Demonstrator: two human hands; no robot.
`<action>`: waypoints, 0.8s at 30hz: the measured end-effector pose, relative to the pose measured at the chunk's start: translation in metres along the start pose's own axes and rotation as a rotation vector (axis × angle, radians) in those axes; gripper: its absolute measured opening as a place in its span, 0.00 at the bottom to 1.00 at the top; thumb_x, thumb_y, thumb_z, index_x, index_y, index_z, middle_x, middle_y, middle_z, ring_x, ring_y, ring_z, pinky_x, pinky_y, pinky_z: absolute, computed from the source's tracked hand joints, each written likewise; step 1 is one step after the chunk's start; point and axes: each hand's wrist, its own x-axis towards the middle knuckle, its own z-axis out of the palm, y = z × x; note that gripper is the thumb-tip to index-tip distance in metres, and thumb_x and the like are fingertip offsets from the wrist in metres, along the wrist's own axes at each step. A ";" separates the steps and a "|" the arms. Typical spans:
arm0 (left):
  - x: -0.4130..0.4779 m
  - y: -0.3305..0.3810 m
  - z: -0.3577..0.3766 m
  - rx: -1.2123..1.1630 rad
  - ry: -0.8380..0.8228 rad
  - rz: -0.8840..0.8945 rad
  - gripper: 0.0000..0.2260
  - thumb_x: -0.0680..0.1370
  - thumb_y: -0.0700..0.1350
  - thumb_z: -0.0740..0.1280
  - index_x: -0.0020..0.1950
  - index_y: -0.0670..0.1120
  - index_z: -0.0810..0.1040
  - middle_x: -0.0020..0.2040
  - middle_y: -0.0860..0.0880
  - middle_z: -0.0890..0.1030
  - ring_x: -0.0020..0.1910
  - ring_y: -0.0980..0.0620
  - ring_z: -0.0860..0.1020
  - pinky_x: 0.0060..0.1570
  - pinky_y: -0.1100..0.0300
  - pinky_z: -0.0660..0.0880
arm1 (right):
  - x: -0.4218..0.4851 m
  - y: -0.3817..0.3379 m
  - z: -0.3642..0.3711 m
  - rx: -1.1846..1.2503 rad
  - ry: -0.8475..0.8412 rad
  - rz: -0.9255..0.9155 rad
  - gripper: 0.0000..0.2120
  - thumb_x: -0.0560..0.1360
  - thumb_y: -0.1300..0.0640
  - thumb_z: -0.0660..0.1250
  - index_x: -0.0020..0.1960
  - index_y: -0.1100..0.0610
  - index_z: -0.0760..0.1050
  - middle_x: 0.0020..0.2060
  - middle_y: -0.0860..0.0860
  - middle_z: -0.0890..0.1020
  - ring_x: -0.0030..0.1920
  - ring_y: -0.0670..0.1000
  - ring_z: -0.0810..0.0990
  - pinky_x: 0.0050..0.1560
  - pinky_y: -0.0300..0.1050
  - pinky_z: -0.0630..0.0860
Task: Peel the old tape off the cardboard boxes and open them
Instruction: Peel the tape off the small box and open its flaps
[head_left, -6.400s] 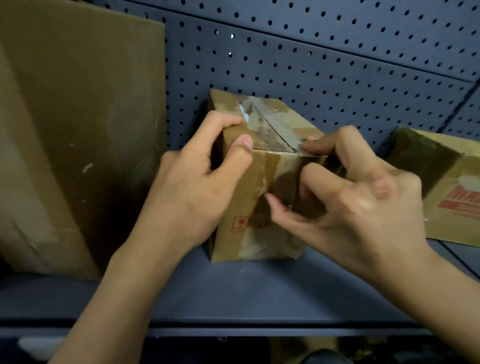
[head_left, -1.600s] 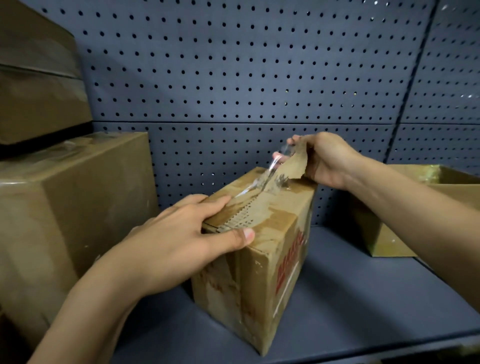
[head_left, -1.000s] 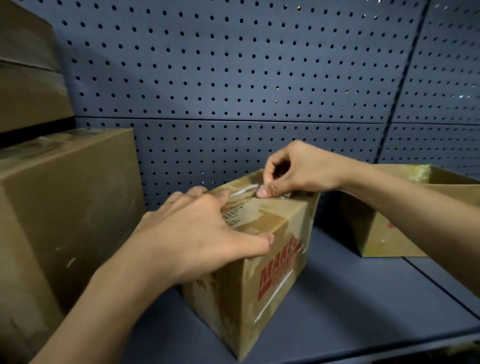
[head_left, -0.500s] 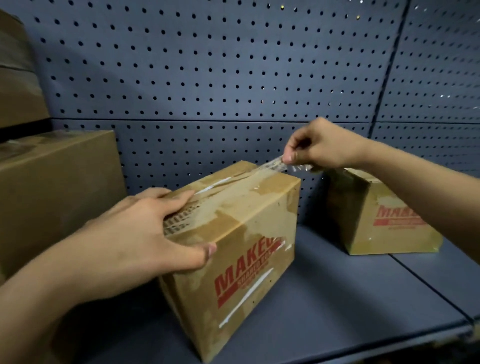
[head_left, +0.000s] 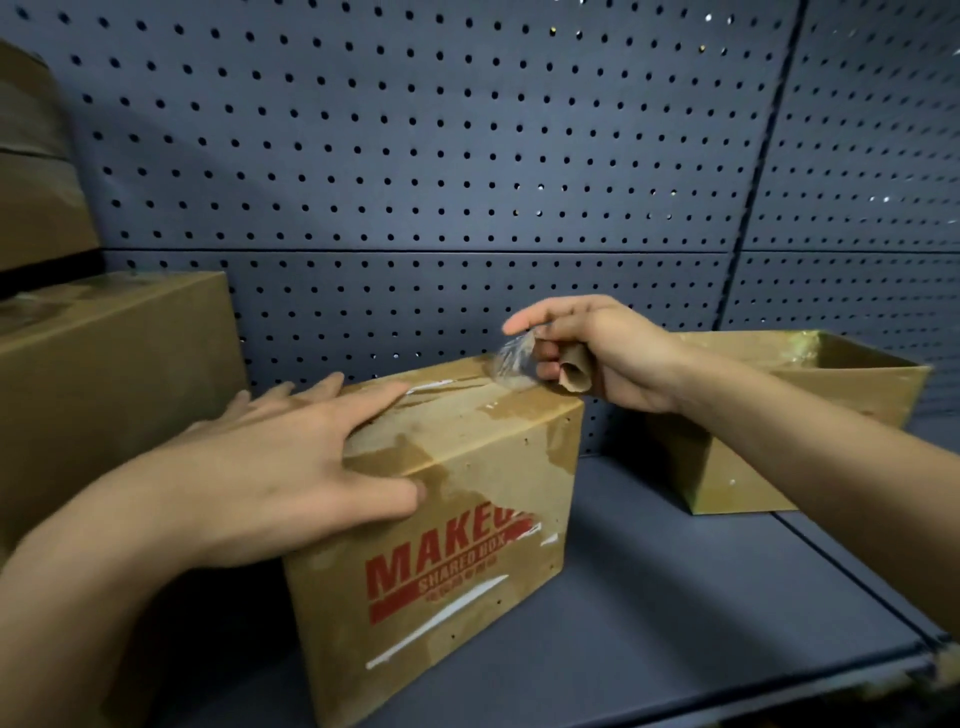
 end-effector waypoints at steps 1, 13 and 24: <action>0.003 0.003 -0.001 0.034 -0.017 -0.012 0.45 0.50 0.83 0.48 0.65 0.82 0.36 0.81 0.58 0.43 0.80 0.46 0.47 0.77 0.41 0.46 | -0.001 0.000 0.004 0.005 -0.002 0.014 0.14 0.82 0.65 0.54 0.51 0.60 0.79 0.30 0.50 0.70 0.29 0.48 0.70 0.32 0.39 0.67; 0.020 0.017 0.000 0.195 -0.010 0.008 0.46 0.61 0.82 0.57 0.72 0.75 0.34 0.81 0.54 0.47 0.79 0.45 0.52 0.75 0.46 0.51 | -0.001 0.020 0.010 -0.002 -0.030 -0.017 0.17 0.68 0.49 0.78 0.34 0.54 0.72 0.29 0.50 0.73 0.32 0.49 0.72 0.36 0.40 0.70; 0.014 0.008 -0.001 0.094 0.013 0.060 0.43 0.58 0.84 0.55 0.67 0.81 0.37 0.81 0.57 0.44 0.79 0.48 0.49 0.75 0.48 0.51 | 0.002 0.032 0.005 0.312 0.160 -0.155 0.17 0.76 0.75 0.63 0.37 0.57 0.67 0.32 0.57 0.78 0.45 0.58 0.82 0.35 0.44 0.82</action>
